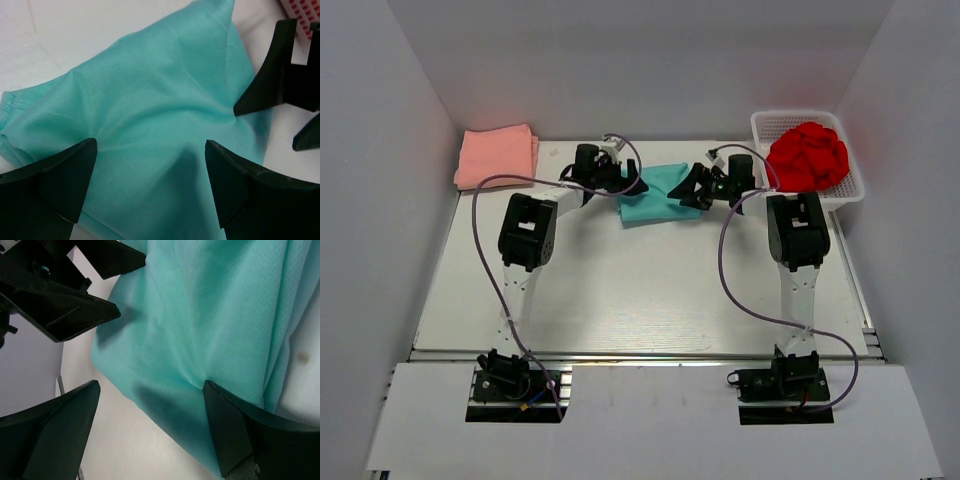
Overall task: Fold and stack the t-shirts
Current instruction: Smooth out wrinkles on the folded tshirt
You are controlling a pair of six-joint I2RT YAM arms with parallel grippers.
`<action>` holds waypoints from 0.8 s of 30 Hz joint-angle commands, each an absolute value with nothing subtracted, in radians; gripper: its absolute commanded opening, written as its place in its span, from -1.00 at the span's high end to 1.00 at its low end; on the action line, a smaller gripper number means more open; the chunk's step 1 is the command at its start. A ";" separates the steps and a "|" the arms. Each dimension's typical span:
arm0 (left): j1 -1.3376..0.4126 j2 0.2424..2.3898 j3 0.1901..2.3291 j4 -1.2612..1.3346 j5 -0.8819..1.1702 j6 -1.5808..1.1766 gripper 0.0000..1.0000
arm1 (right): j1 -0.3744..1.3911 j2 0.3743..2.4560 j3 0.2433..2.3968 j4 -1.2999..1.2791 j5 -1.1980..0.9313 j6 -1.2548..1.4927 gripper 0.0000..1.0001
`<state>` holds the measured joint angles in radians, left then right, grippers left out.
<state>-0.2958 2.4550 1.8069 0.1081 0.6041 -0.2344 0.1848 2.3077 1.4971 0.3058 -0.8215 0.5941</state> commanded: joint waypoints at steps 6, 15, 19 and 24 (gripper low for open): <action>-0.322 2.195 1.363 0.046 0.643 -0.184 -0.99 | 0.256 2.033 1.066 0.225 -0.750 0.482 -0.81; -0.351 1.686 0.965 0.052 0.557 -0.170 -0.99 | 0.376 1.607 0.753 0.072 -0.761 0.345 -0.81; -0.360 1.514 0.888 -0.003 0.465 -0.201 -0.99 | 0.384 1.497 0.747 0.081 -0.732 0.314 -0.81; -0.360 1.471 0.888 -0.159 0.322 -0.230 -0.99 | 0.385 1.396 0.726 0.150 -0.666 0.339 -0.81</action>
